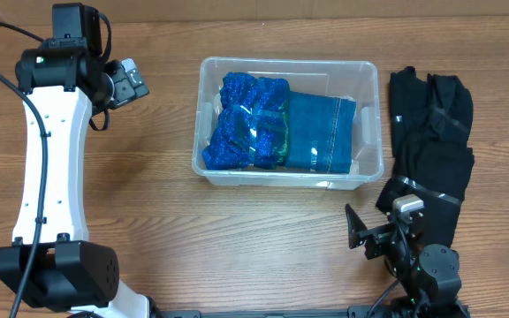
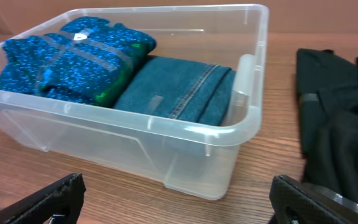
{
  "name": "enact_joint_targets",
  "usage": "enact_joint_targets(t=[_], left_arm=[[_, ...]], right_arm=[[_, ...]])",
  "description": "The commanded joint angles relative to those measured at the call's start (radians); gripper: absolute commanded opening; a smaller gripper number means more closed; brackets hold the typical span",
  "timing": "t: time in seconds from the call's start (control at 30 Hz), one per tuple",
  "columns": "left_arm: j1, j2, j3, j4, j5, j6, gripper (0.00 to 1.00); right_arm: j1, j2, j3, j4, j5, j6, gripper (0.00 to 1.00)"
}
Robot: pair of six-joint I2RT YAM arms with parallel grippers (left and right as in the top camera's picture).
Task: Pack container
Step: 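Grasp the top black garment with the right gripper and place it in the bin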
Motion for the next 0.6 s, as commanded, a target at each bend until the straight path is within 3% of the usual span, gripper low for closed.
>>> enact_joint_targets(t=[0.0,0.07,0.17,0.3,0.37,0.43,0.5,0.57], left_arm=[[-0.002,0.001,0.006,0.001,-0.023,0.019,1.00],[-0.002,0.001,0.006,0.001,-0.022,0.019,1.00],[-0.002,0.001,0.006,0.001,-0.021,0.019,1.00],[-0.002,0.001,0.006,0.001,-0.021,0.019,1.00],[-0.002,0.001,0.006,0.001,-0.021,0.019,1.00],[-0.002,0.001,0.006,0.001,-0.021,0.019,1.00],[-0.002,0.001,0.006,0.001,-0.021,0.019,1.00],[-0.002,0.001,0.006,0.001,-0.021,0.019,1.00]], right_arm=[[-0.006,-0.007,-0.002,0.051,-0.096,0.023,1.00],[-0.006,-0.006,0.055,0.095,-0.177,0.056,1.00],[-0.006,0.080,0.203,0.047,-0.119,0.162,1.00],[-0.006,0.531,0.618,-0.247,-0.004,0.203,1.00],[-0.006,0.779,0.876,-0.423,-0.116,0.204,1.00],[-0.022,0.923,1.057,-0.581,-0.109,0.211,1.00],[-0.106,1.020,1.163,-0.646,-0.109,0.245,1.00],[-0.290,1.072,1.178,-0.655,-0.126,0.264,1.00]])
